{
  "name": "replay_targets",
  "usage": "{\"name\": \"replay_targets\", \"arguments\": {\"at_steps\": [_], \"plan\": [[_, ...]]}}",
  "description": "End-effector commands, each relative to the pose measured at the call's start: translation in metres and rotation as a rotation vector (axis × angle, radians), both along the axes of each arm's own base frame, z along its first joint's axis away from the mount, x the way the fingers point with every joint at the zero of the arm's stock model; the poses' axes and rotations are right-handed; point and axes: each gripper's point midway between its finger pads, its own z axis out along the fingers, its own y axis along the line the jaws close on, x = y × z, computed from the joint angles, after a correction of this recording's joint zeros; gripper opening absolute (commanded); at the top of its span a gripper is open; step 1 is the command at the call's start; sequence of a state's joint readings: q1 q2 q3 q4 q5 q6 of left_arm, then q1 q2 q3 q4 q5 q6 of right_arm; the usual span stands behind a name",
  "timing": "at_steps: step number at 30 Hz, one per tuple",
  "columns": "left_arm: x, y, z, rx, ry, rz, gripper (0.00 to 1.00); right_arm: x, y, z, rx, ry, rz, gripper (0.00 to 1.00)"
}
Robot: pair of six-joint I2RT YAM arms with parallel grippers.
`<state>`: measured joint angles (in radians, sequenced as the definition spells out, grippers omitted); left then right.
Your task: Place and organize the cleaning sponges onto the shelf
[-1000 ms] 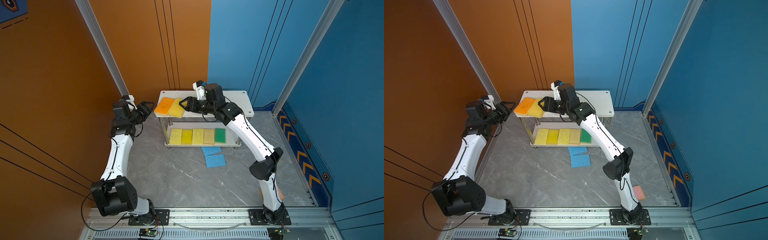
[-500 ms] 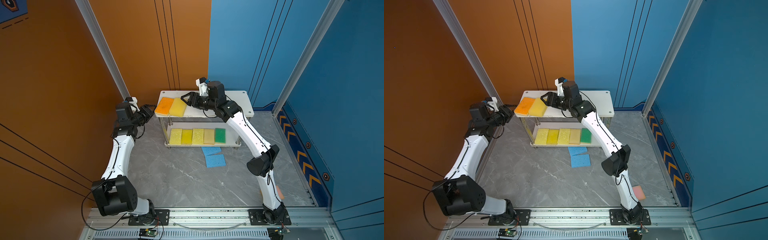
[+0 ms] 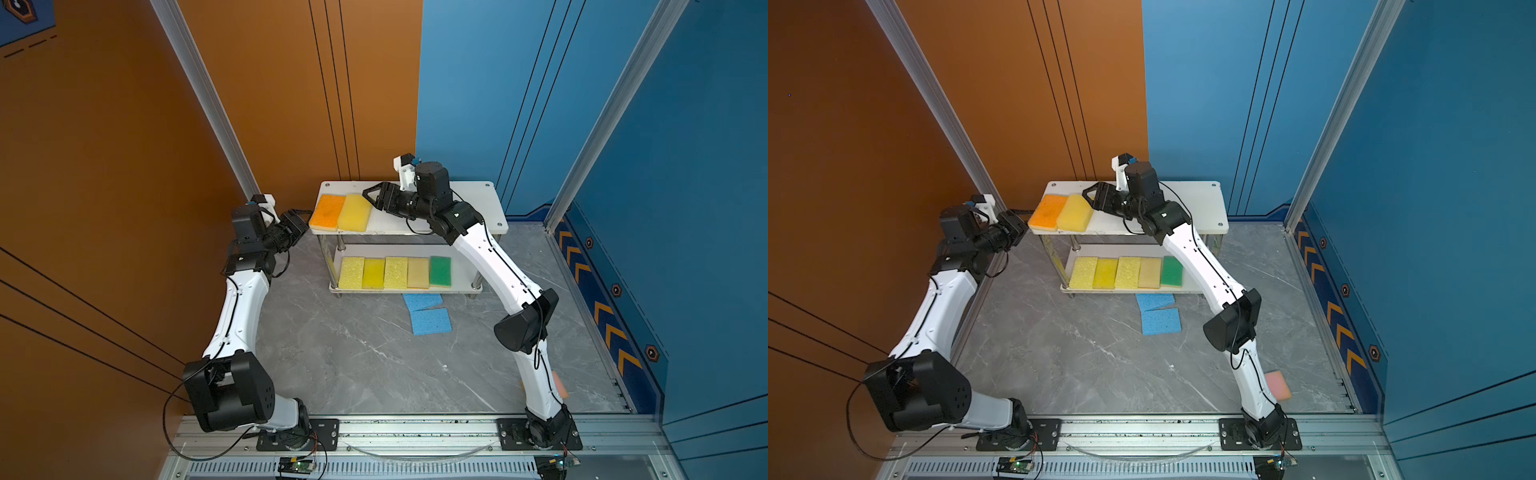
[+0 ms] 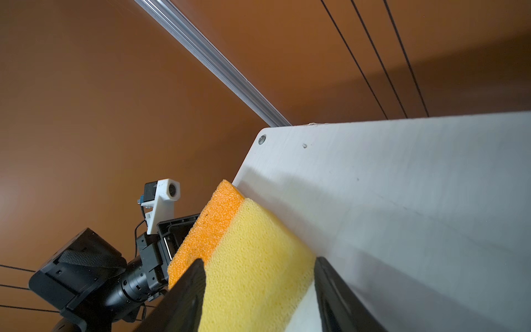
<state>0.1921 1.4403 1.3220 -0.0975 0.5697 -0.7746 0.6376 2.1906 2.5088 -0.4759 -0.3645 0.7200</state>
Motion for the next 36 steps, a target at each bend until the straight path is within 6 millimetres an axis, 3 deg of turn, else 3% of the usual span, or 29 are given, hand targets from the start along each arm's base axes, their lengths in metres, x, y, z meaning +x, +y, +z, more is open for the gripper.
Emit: {"name": "replay_targets", "arguments": {"at_steps": [1, 6, 9, 22, 36], "plan": [[-0.006, -0.005, 0.003, 0.019, -0.015, -0.020, 0.52, -0.017, -0.005, -0.011, -0.079, 0.040, -0.005, 0.62], [-0.007, -0.006, 0.004, 0.018, -0.018, -0.021, 0.51, -0.037, 0.007, -0.012, -0.082, 0.061, 0.038, 0.62], [-0.007, -0.008, 0.005, 0.018, -0.019, -0.027, 0.52, -0.039, 0.011, -0.013, -0.075, 0.070, 0.047, 0.62], [-0.009, -0.012, 0.007, 0.022, -0.025, -0.034, 0.51, -0.019, 0.010, -0.014, -0.032, 0.084, 0.048, 0.63], [-0.011, -0.011, 0.004, 0.026, -0.020, -0.026, 0.51, -0.005, 0.023, -0.021, 0.042, 0.117, 0.078, 0.63]]}}
